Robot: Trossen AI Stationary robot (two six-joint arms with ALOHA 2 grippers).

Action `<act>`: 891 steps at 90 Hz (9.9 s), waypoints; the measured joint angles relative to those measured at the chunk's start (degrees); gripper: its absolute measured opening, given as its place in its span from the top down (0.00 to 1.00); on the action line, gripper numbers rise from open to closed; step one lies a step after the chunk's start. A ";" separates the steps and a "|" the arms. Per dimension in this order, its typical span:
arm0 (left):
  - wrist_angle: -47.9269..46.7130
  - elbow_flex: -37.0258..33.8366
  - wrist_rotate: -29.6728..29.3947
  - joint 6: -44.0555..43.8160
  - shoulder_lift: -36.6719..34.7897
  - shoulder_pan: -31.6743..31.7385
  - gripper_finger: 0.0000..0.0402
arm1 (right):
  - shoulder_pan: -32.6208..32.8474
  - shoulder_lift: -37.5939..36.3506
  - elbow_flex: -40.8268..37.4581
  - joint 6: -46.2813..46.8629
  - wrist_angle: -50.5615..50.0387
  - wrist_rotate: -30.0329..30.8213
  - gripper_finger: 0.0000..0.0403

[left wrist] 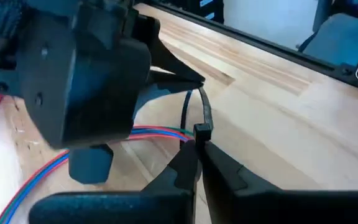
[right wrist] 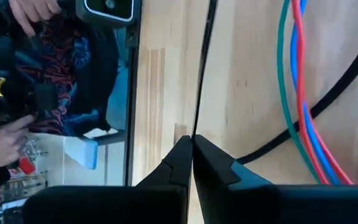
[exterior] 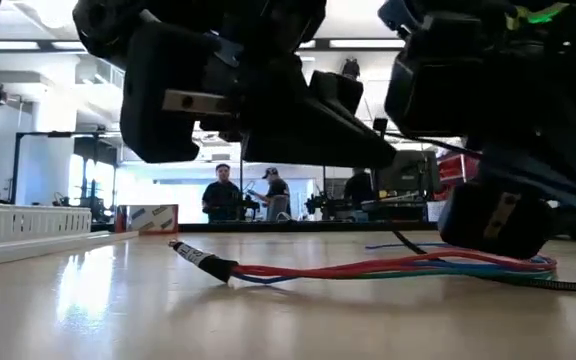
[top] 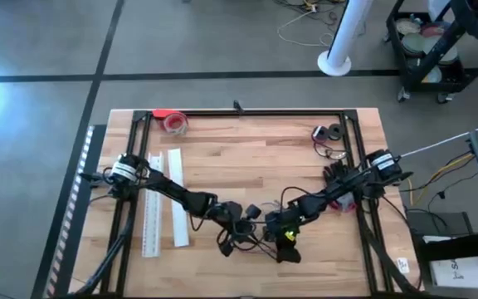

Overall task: Ziptie cables
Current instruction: Wrap the black zip tie around the cables

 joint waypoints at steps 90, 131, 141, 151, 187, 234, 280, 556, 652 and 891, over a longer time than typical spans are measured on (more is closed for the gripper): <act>0.40 0.01 1.55 0.23 0.00 -0.61 1.00 | -0.44 0.00 -0.07 1.63 3.41 -0.50 1.00; 0.55 0.01 1.13 0.69 -0.01 -0.60 1.00 | -3.44 0.00 -0.07 2.64 6.78 -3.25 1.00; 0.55 0.00 1.09 0.68 -0.02 -0.59 1.00 | -3.68 0.00 -0.07 2.70 7.22 -3.97 1.00; 0.24 0.00 1.11 0.69 -0.02 -0.53 1.00 | -2.94 0.00 -0.07 2.75 7.22 -5.96 1.00; 0.95 0.00 1.15 0.70 -0.02 -0.55 1.00 | -1.05 -0.02 -0.22 2.05 5.19 -7.74 1.00; 2.15 0.00 2.24 0.69 -0.02 -0.48 1.00 | -1.05 0.46 -0.61 1.89 4.18 -6.43 1.00; 2.01 0.00 1.68 0.87 -0.02 -0.39 1.00 | -1.03 0.45 -0.61 1.86 4.53 -6.89 1.00; -0.48 -0.37 -3.47 -17.38 -0.01 1.56 1.00 | 12.17 -6.32 8.30 1.58 -11.57 63.60 0.72; -0.44 -0.42 -3.27 -17.78 0.02 1.86 1.00 | 11.70 -3.35 12.24 5.61 -18.81 65.80 0.84; -5.49 0.42 -11.44 -21.25 -1.57 0.63 0.78 | 11.69 -3.87 12.28 2.64 -24.52 64.16 1.00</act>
